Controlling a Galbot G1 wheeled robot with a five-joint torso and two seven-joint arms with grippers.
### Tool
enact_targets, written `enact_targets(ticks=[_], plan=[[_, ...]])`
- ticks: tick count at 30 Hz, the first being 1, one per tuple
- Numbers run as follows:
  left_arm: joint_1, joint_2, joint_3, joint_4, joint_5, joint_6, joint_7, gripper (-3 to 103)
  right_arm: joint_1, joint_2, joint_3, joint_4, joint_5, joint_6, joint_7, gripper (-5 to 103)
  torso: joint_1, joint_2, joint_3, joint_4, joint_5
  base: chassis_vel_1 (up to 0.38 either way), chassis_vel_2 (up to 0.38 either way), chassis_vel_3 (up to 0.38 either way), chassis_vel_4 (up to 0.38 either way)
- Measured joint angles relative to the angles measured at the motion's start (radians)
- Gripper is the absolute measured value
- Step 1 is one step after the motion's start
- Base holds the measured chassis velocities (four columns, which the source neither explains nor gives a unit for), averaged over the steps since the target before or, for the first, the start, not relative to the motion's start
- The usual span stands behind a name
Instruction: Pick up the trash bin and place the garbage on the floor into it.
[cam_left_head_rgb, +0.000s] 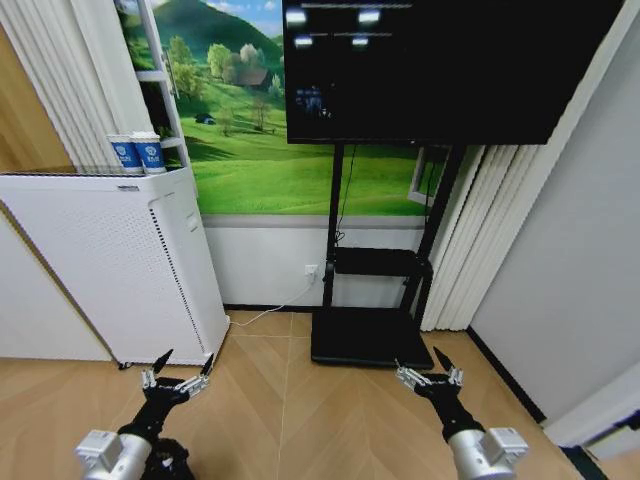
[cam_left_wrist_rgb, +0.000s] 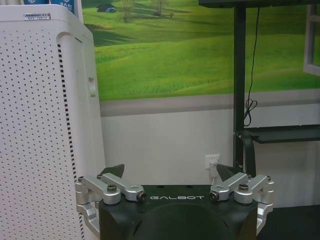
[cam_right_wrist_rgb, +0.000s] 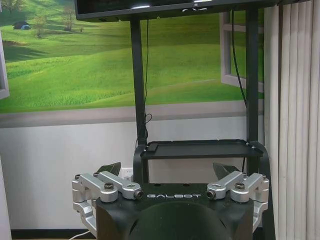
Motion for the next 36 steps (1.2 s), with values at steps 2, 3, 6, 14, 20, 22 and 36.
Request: enact_targets(ticks=[2,3,6,14,20,22,36], plan=[[0.0,0.0,0.0,0.0,0.0,0.0,0.0,100,0.0,0.0,0.0,0.0,0.0,0.0,0.0,100,0.002,0.005,0.003,0.0,0.0,0.0,0.0,0.0,0.0],[0.0,0.0,0.0,0.0,0.0,0.0,0.0,100,0.0,0.0,0.0,0.0,0.0,0.0,0.0,100,0.005,0.011,0.006,0.0,0.0,0.0,0.0,0.0,0.0],[0.0,0.0,0.0,0.0,0.0,0.0,0.0,100,0.0,0.0,0.0,0.0,0.0,0.0,0.0,100,0.009,0.022,0.013,0.0,0.0,0.0,0.0,0.0,0.0],[0.0,0.0,0.0,0.0,0.0,0.0,0.0,100,0.0,0.0,0.0,0.0,0.0,0.0,0.0,100,0.025,0.06,0.035,0.0,0.0,0.0,0.0,0.0,0.0],[0.0,0.0,0.0,0.0,0.0,0.0,0.0,100,0.0,0.0,0.0,0.0,0.0,0.0,0.0,100,0.036,0.085,0.049,0.0,0.0,0.0,0.0,0.0,0.0],[0.0,0.0,0.0,0.0,0.0,0.0,0.0,100,0.0,0.0,0.0,0.0,0.0,0.0,0.0,100,0.041,0.096,0.055,0.0,0.0,0.0,0.0,0.0,0.0],[0.0,0.0,0.0,0.0,0.0,0.0,0.0,100,0.0,0.0,0.0,0.0,0.0,0.0,0.0,100,0.062,0.147,0.085,0.0,0.0,0.0,0.0,0.0,0.0]])
